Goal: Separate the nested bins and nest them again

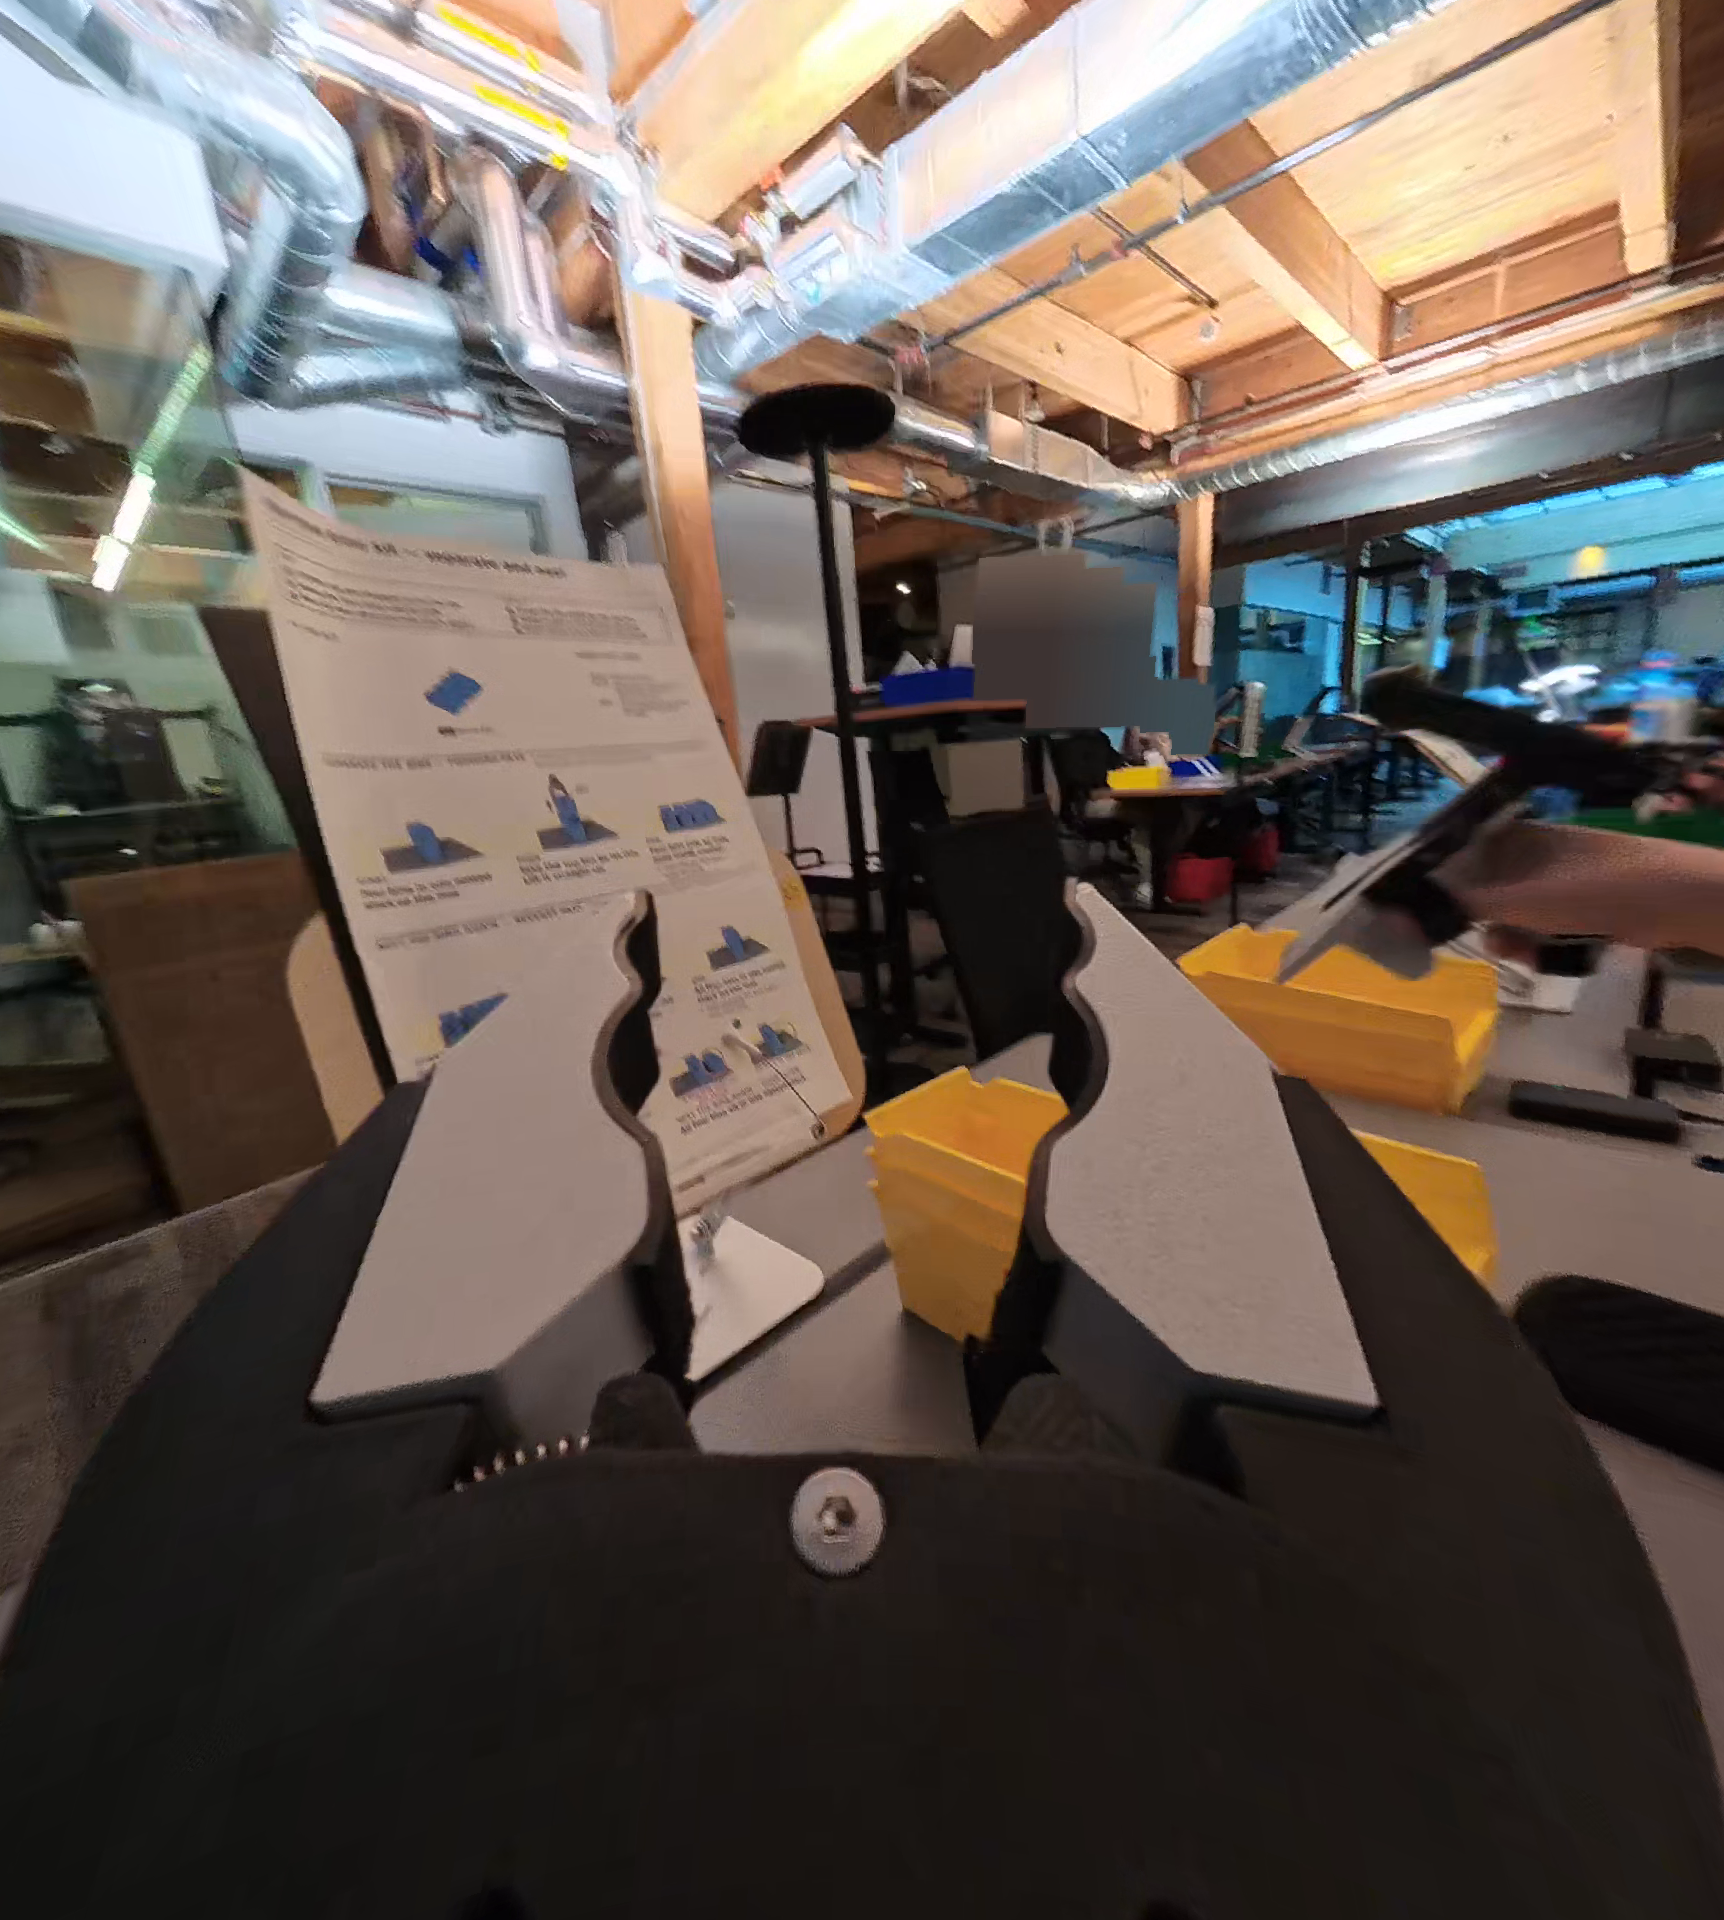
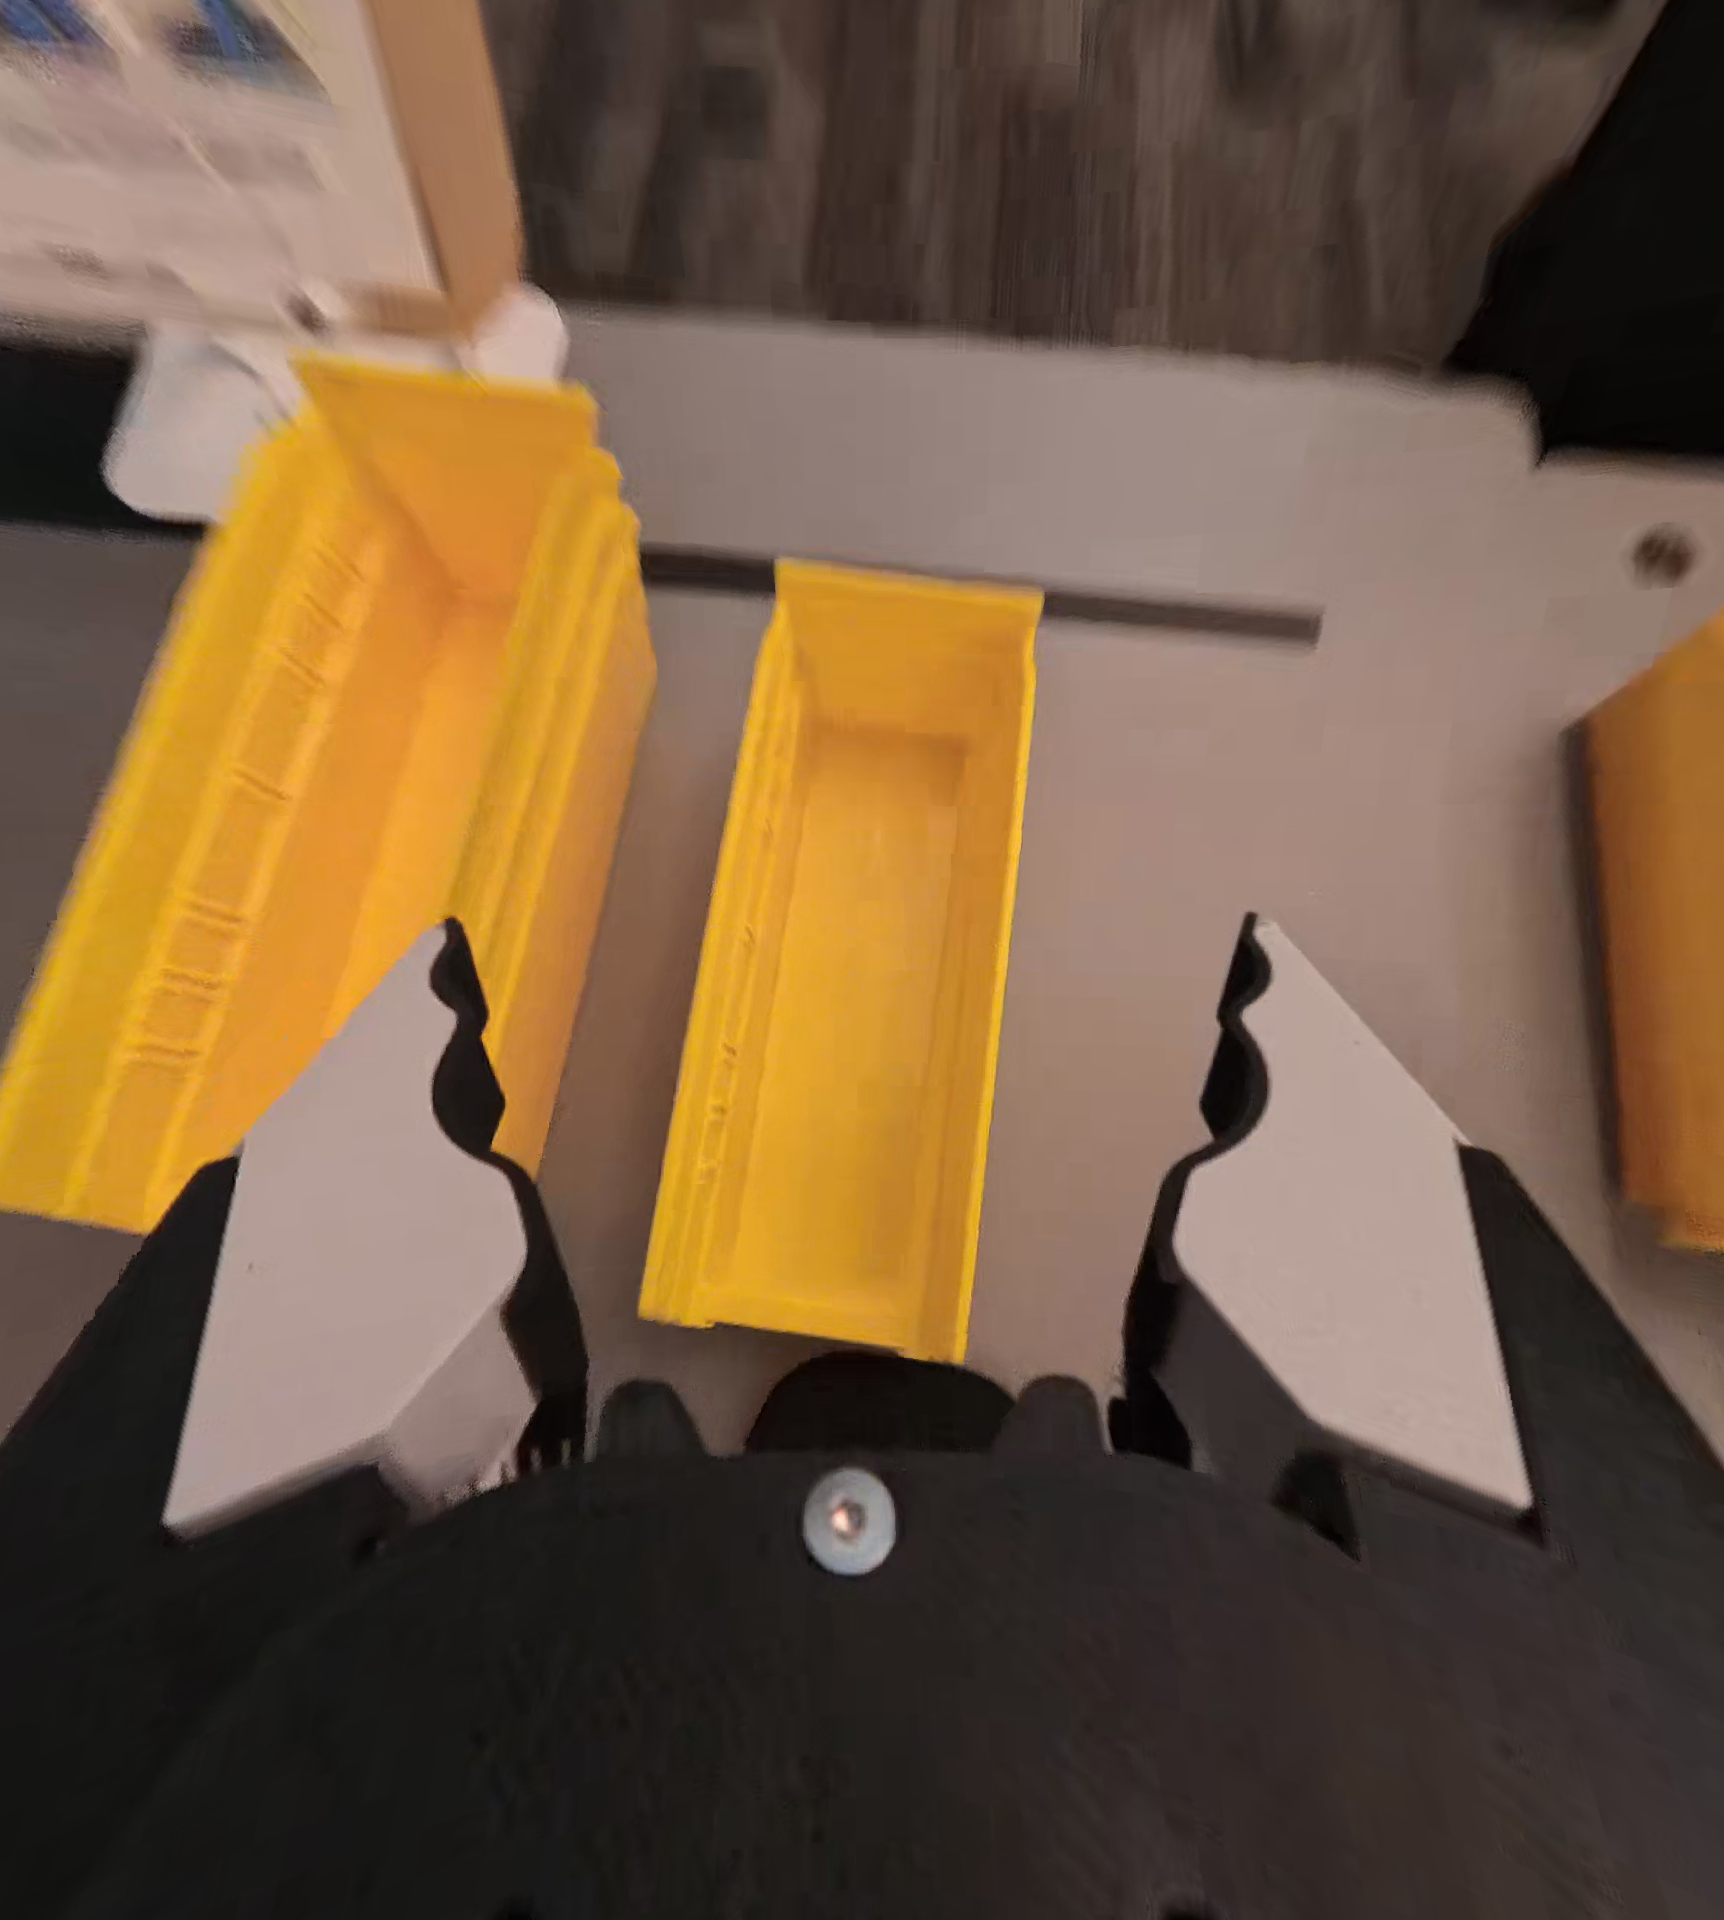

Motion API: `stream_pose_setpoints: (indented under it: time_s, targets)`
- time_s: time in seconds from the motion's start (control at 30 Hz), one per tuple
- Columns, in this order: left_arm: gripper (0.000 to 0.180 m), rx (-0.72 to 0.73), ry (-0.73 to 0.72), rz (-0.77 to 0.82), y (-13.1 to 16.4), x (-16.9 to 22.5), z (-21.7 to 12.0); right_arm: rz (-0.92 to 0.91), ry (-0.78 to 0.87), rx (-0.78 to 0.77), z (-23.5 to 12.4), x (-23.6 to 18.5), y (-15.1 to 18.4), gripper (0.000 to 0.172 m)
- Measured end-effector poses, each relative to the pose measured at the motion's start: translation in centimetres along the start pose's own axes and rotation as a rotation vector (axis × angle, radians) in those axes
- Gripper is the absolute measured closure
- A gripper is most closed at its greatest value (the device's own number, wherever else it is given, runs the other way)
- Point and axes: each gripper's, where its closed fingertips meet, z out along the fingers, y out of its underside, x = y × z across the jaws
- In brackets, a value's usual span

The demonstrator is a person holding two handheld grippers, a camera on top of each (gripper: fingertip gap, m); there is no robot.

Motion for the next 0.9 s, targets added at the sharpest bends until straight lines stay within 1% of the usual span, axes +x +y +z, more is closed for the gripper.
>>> stream_pose_setpoints:
  time_s: [0.07, 0.1, 0.13, 0.23, 0.33, 0.43, 0.53, 0.6, 0.63, 0.67, 0.7, 0.73, 0.8, 0.9]
  targets:
    - [0.115, -0.023, 0.06, 0.012, 0.7, -0.2, -0.3, 0.055, -0.004, -0.147, 4.1, 0.5, 2.9, 0.032]
    - [0.118, -0.034, 0.066, 0.017, 1.2, -0.7, -0.4, 0.077, -0.014, -0.205, 5.7, 0.5, 4.4, 0.032]
    - [0.118, -0.044, 0.049, 0.021, 1.6, -1.6, -0.5, 0.102, -0.028, -0.253, 7.1, 0.3, 5.7, 0.033]
    - [0.118, -0.055, -0.002, -0.002, 2.9, -4.1, -0.5, 0.14, -0.074, -0.338, 9.8, -0.9, 8.3, 0.033]
    - [0.118, -0.042, 0.026, -0.091, 3.9, -4.9, 0.1, 0.088, -0.026, -0.411, 11.4, -1.1, 9.7, 0.033]
    - [0.117, -0.044, 0.059, -0.144, 5.0, -4.6, 1.3, 0.047, 0.056, -0.471, 12.5, -0.4, 10.4, 0.033]
    - [0.118, -0.053, 0.103, -0.146, 5.5, -3.1, 2.7, 0.04, 0.08, -0.539, 13.3, 0.0, 11.3, 0.037]
    - [0.12, -0.064, 0.127, -0.136, 5.8, -2.1, 3.6, 0.043, 0.079, -0.542, 13.3, 0.2, 11.0, 0.046]
    - [0.123, -0.08, 0.122, -0.124, 6.2, -1.9, 4.0, 0.041, 0.077, -0.555, 13.2, 0.2, 11.0, 0.05]
    - [0.131, -0.115, 0.095, -0.11, 7.0, -2.1, 4.3, 0.044, 0.073, -0.563, 13.1, 0.2, 10.9, 0.055]
    - [0.135, -0.157, 0.059, -0.098, 8.1, -2.6, 4.7, 0.04, 0.069, -0.568, 13.0, 0.3, 11.0, 0.058]
    - [0.134, -0.195, 0.036, -0.084, 9.0, -2.9, 5.0, 0.037, 0.065, -0.571, 12.9, 0.3, 11.0, 0.06]
    - [0.13, -0.254, 0.036, -0.068, 10.6, -2.9, 5.5, 0.046, 0.063, -0.572, 12.6, 0.6, 11.0, 0.063]
    - [0.129, -0.277, 0.072, -0.095, 11.4, -2.3, 6.0, 0.076, 0.041, -0.57, 11.9, 0.8, 10.9, 0.066]
